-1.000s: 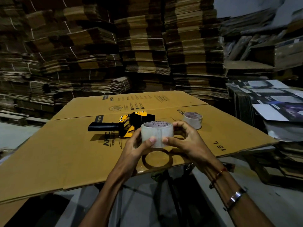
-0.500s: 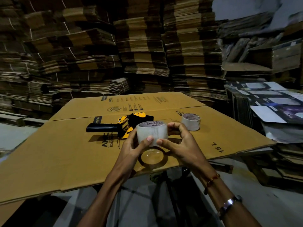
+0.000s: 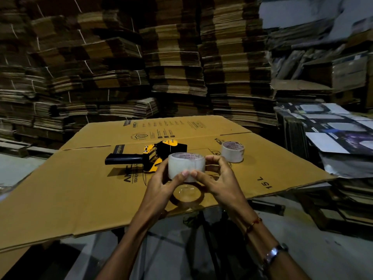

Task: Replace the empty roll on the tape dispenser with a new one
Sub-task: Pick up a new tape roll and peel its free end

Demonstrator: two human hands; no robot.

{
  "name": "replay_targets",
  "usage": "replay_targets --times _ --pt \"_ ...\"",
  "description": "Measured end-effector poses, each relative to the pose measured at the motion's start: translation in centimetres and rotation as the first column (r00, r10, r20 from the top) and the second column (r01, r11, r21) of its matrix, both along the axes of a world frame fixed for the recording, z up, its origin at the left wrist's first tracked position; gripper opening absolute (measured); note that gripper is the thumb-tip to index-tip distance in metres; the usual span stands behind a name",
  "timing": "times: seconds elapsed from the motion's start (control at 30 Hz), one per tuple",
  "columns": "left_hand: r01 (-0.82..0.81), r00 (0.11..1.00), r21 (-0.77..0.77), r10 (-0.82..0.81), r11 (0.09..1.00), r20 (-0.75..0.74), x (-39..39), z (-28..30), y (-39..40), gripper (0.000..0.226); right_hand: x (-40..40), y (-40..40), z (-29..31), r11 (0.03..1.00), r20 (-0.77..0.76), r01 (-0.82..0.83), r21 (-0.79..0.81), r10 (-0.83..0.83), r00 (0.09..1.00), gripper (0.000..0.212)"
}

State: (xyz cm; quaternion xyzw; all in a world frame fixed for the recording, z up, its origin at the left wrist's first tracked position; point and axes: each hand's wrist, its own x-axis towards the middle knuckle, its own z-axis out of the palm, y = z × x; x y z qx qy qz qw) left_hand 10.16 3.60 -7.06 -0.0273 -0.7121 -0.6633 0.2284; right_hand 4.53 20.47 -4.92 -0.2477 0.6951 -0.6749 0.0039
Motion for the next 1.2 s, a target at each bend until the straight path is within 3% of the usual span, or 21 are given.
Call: replay_targets --times 0.13,0.3,0.47,0.57,0.77,0.87,0.93,1.07,1.2 --pt "0.064 0.997 0.041 -0.065 0.997 0.032 -0.1 0.1 -0.2 0.067 -0.6 0.1 0.8 0.992 0.085 -0.126 -0.021 0.127 0.988 0.070" --pt "-0.165 0.985 -0.079 0.161 0.983 -0.056 0.2 0.1 -0.1 0.066 -2.0 0.0 0.0 0.997 -0.056 -0.032 0.069 0.036 0.998 0.076" --pt "-0.165 0.986 0.027 0.165 0.986 -0.029 0.4 0.0 -0.2 0.062 -1.9 -0.4 -1.7 0.999 -0.057 -0.027 0.030 0.029 0.998 0.084" --pt "-0.208 0.977 -0.052 0.206 0.977 -0.051 0.2 -0.2 -0.2 0.051 -1.7 -0.3 -1.9 1.000 -0.059 -0.018 0.003 0.018 0.998 0.081" --pt "-0.378 0.917 -0.295 0.312 0.877 -0.248 0.0 -0.2 0.7 0.021 -2.0 -0.9 -2.8 0.994 -0.125 0.109 -0.009 -0.110 0.986 0.077" --pt "-0.348 0.933 -0.278 0.299 0.895 -0.201 0.0 0.1 0.7 0.025 -1.7 -0.9 -2.8 0.990 -0.137 0.138 -0.024 -0.140 0.981 0.074" --pt "-0.255 0.966 -0.170 0.242 0.952 -0.094 0.2 0.6 0.6 0.033 -1.5 -0.8 -2.6 0.992 -0.122 0.118 -0.047 -0.123 0.985 0.074" --pt "-0.093 0.995 -0.021 0.094 0.995 0.041 0.4 1.2 0.5 0.047 -1.3 0.2 -2.1 0.994 -0.035 -0.015 -0.113 0.011 0.999 0.078" --pt "-0.040 0.995 0.030 0.037 0.999 0.093 0.4 1.4 0.3 0.052 -1.6 0.8 -1.8 0.993 -0.018 -0.091 -0.073 0.090 0.996 0.072"
